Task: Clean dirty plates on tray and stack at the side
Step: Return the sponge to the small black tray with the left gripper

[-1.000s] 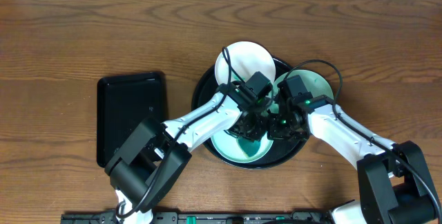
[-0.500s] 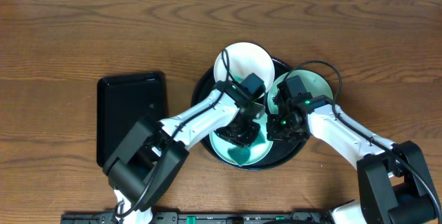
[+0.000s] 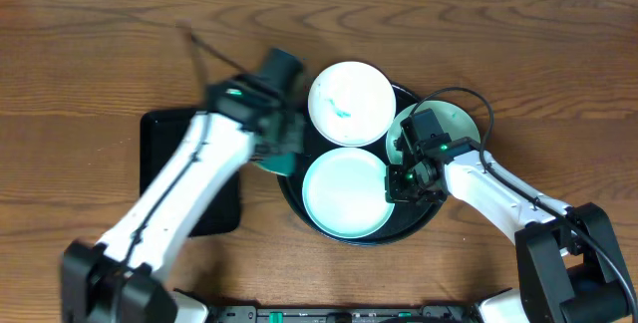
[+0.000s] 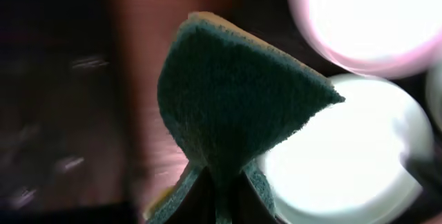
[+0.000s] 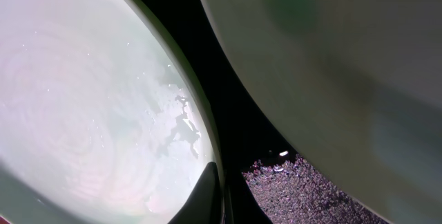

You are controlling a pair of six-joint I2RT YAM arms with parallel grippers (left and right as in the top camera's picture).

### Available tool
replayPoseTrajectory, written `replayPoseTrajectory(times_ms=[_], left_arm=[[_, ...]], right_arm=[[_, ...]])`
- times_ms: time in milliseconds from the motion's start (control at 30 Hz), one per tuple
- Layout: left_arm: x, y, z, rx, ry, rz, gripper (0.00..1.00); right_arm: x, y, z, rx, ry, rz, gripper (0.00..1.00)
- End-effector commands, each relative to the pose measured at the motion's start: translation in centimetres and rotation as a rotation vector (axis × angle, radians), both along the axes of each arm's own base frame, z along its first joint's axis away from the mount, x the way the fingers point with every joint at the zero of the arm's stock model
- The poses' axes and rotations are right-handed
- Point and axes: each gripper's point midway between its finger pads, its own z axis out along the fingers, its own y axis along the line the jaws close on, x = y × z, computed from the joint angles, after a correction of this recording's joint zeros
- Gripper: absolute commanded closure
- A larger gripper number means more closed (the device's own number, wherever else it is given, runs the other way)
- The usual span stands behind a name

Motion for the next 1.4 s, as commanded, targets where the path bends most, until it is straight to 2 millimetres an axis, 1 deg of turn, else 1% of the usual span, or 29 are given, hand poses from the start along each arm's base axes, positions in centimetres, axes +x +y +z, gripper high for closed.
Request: replayPoseTrajectory(times_ms=[0, 67, 167, 267, 300, 400, 533, 633, 700, 733, 767, 800, 833, 867, 900, 933, 1033, 1100, 1200, 1233, 1267, 1367], left_arm=[[1.2, 6.5, 0.2, 0.087, -0.004, 0.221, 0.93], [1.0, 9.1, -0.5, 0.082, 0.027, 0.294, 0.93], [0.7, 11.1, -1.7, 0.022, 0.074, 0.336, 0.93], [0.1, 13.3, -3.0, 0.022, 0.099, 0.399, 0.93], [-0.4, 14.1, -4.2, 0.01, 0.116, 0.425, 0.93], [-1.3, 14.8, -6.0, 0.011, 0.14, 0.449, 0.93], [-2.3, 14.7, -8.7, 0.012, 0.169, 0.45, 0.93], [-2.8, 14.6, -10.0, 0.014, 0.186, 0.45, 0.93], [-2.8, 14.6, -10.5, 0.016, 0.196, 0.449, 0.92], [-2.7, 14.6, -10.6, 0.016, 0.198, 0.448, 0.83], [-2.7, 14.6, -10.7, 0.016, 0.197, 0.446, 0.71], [-2.6, 14.6, -10.7, 0.013, 0.197, 0.445, 0.57], [-2.6, 14.6, -10.7, 0.012, 0.195, 0.445, 0.46], [-2.6, 14.5, -10.7, 0.005, 0.195, 0.444, 0.4], [-2.6, 14.3, -10.7, -0.003, 0.196, 0.441, 0.36], [-2.5, 14.2, -10.7, -0.01, 0.196, 0.438, 0.35], [-2.3, 14.1, -10.0, -0.015, 0.173, 0.427, 0.35], [-1.9, 14.1, -8.5, -0.02, 0.127, 0.414, 0.33], [-1.3, 13.4, -4.0, -0.037, -0.011, 0.384, 0.32], [-1.3, 13.1, -2.6, -0.044, -0.054, 0.374, 0.28], [-1.5, 12.7, -1.0, -0.053, -0.104, 0.361, 0.2], [-2.7, 11.8, 2.2, -0.073, -0.204, 0.326, 0.2]], right_arm=[[-0.3, -0.5, -0.4, -0.025, 0.002, 0.017, 0.99], [-0.3, -0.5, -0.4, -0.025, 0.002, 0.017, 0.99], [-0.3, -0.5, -0.4, -0.025, 0.002, 0.017, 0.99], [-0.2, -0.4, -0.4, -0.023, -0.003, 0.017, 0.99], [-0.1, -0.4, -0.4, -0.022, -0.006, 0.017, 0.99], [-0.1, -0.4, -0.4, -0.021, -0.008, 0.017, 0.99], [-0.1, -0.4, -0.4, -0.021, -0.008, 0.017, 0.99], [-0.1, -0.4, -0.4, -0.021, -0.007, 0.017, 0.99], [-0.1, -0.4, -0.4, -0.022, -0.005, 0.017, 0.99], [-0.1, -0.4, -0.4, -0.022, -0.005, 0.017, 0.99], [-0.2, -0.4, -0.4, -0.023, -0.004, 0.017, 0.99], [-0.2, -0.4, -0.4, -0.022, -0.004, 0.018, 0.99], [-0.2, -0.4, -0.4, -0.023, -0.004, 0.017, 0.98], [-0.2, -0.4, -0.4, -0.022, -0.003, 0.018, 0.99], [-0.2, -0.4, -0.4, -0.022, -0.003, 0.018, 0.99], [-0.2, -0.4, -0.4, -0.022, -0.003, 0.017, 0.99], [-0.2, -0.4, -0.4, -0.022, -0.004, 0.018, 0.99], [-0.2, -0.4, -0.4, -0.022, -0.004, 0.018, 0.99], [-0.1, -0.4, -0.4, -0.021, -0.006, 0.017, 0.99], [-0.1, -0.4, -0.4, -0.018, -0.007, 0.018, 0.99], [-0.1, -0.1, -0.3, -0.006, -0.005, 0.019, 0.99], [-0.1, 1.0, 0.4, 0.06, 0.004, 0.027, 0.99]])
